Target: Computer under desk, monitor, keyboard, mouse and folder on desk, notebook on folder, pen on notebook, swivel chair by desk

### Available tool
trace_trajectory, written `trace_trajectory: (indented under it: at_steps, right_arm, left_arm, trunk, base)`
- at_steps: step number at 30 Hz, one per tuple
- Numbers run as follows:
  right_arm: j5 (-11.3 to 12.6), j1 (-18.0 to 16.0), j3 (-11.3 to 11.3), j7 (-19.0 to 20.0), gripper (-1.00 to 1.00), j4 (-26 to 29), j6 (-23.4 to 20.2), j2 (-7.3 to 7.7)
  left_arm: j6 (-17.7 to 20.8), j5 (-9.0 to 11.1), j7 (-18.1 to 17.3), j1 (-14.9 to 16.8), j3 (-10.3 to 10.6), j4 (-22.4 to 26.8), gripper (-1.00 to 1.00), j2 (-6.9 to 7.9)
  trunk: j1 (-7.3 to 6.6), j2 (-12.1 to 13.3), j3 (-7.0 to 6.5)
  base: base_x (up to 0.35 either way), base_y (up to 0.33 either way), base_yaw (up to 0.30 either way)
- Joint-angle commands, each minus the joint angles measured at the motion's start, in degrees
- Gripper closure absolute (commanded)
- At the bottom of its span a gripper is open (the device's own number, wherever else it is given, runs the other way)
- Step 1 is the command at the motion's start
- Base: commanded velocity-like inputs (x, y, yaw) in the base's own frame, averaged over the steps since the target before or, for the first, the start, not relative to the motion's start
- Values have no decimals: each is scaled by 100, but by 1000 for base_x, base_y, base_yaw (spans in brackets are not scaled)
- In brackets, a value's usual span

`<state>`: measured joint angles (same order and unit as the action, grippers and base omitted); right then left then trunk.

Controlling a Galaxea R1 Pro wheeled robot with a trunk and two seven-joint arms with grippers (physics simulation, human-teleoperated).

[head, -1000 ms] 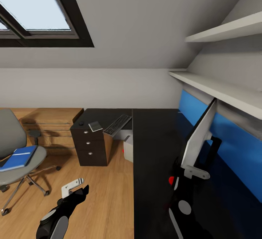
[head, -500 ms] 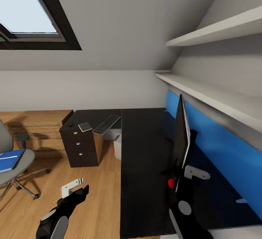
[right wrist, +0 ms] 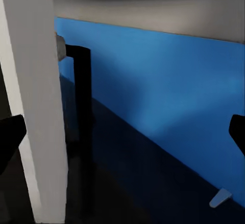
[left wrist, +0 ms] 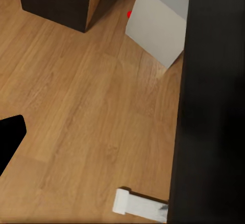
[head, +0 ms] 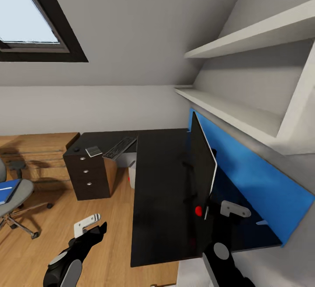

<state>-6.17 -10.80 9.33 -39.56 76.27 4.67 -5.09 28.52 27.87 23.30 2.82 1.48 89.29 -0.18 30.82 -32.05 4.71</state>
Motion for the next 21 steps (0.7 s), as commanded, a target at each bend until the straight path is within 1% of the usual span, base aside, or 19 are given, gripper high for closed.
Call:
trace_trajectory:
  at_steps: [1,5,15,18,21]
  right_arm:
    - [-24,-5,6,-23,-100,-49,5,0]
    - [-25,-3,7,-18,-100,-91,7,-1]
    - [-25,-4,7,-17,-100,-95,8,-1]
    - [-25,-4,7,-17,-100,-95,8,-1]
    - [-17,-7,7,-11,-100,-95,8,-1]
  left_arm:
    - [13,61,53,2,6,9,-100,0]
    - [13,61,52,1,2,10,-100,0]
    - [13,61,52,1,1,9,-100,0]
    - [13,62,52,3,1,9,-100,0]
    - [13,68,52,3,1,9,-100,-2]
  trunk:
    - [2,-10,11]
    - [2,-10,11]
    - [2,-10,11]
    - [2,-10,11]
    - [2,-10,11]
  base:
    - [-17,-259,-4]
    - [-4,-114,-1]
    - [-1,-12,0]
    - [-86,83,0]
    - [-204,202,0]
